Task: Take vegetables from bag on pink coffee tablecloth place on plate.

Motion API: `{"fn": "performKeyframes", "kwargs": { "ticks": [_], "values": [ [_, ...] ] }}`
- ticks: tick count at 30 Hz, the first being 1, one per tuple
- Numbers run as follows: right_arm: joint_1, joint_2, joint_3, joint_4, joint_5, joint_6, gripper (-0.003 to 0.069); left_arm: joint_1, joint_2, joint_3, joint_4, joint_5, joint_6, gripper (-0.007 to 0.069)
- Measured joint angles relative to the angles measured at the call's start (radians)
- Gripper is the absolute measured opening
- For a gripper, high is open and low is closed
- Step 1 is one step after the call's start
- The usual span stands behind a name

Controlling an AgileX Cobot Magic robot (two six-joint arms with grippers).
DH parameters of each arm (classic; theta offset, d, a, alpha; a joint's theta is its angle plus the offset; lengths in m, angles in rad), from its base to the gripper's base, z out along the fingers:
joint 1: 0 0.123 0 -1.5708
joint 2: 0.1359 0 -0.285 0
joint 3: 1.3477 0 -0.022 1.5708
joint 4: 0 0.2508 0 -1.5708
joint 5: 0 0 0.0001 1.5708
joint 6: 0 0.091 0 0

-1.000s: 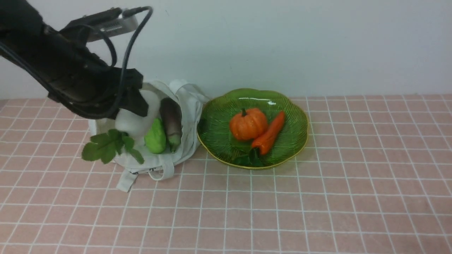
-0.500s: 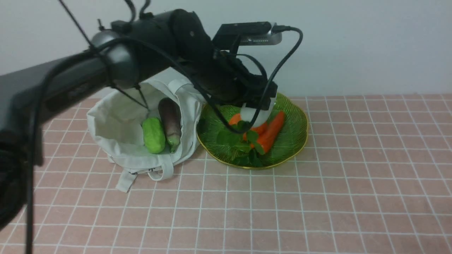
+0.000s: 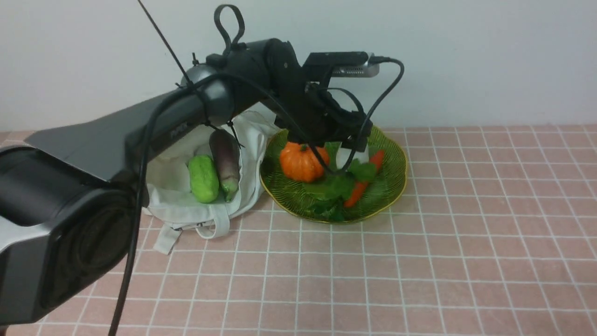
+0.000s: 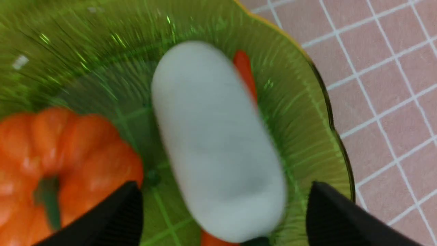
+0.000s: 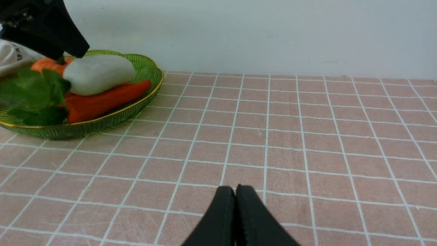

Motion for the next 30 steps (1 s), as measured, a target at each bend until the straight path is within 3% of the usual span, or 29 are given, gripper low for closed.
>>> {"fn": "performKeyframes", "kwargs": {
  "ticks": [5, 9, 12, 13, 16, 17, 20, 24, 26, 30],
  "values": [
    [0.0, 0.0, 0.0, 0.0, 0.0, 0.0, -0.0016, 0.007, -0.013, -0.131, 0.024, 0.187, 0.0, 0.0631],
    [0.0, 0.0, 0.0, 0.0, 0.0, 0.0, -0.0016, 0.007, -0.065, -0.253, 0.076, 0.382, 0.0, 0.0537],
    [0.0, 0.0, 0.0, 0.0, 0.0, 0.0, -0.0016, 0.007, -0.139, -0.35, 0.149, 0.461, -0.001, 0.0395],
    [0.0, 0.0, 0.0, 0.0, 0.0, 0.0, -0.0016, 0.007, -0.213, -0.373, 0.208, 0.473, -0.001, 0.0272],
    [0.0, 0.0, 0.0, 0.0, 0.0, 0.0, -0.0016, 0.007, -0.347, -0.366, 0.288, 0.485, -0.003, 0.0071],
    [0.0, 0.0, 0.0, 0.0, 0.0, 0.0, -0.0016, 0.007, -0.347, -0.362, 0.293, 0.485, -0.003, 0.0063],
    [0.0, 0.0, 0.0, 0.0, 0.0, 0.0, -0.0016, 0.007, -0.526, -0.223, 0.344, 0.491, -0.008, 0.0004],
    [0.0, 0.0, 0.0, 0.0, 0.0, 0.0, -0.0016, 0.007, -0.795, 0.139, 0.35, 0.493, -0.015, -0.0005],
    [0.0, 0.0, 0.0, 0.0, 0.0, 0.0, -0.0016, 0.007, -0.845, 0.195, 0.35, 0.493, -0.015, -0.0005],
    [0.0, 0.0, 0.0, 0.0, 0.0, 0.0, -0.0016, 0.007, -1.141, 0.603, 0.351, 0.493, -0.018, -0.0005]
  ]
}}
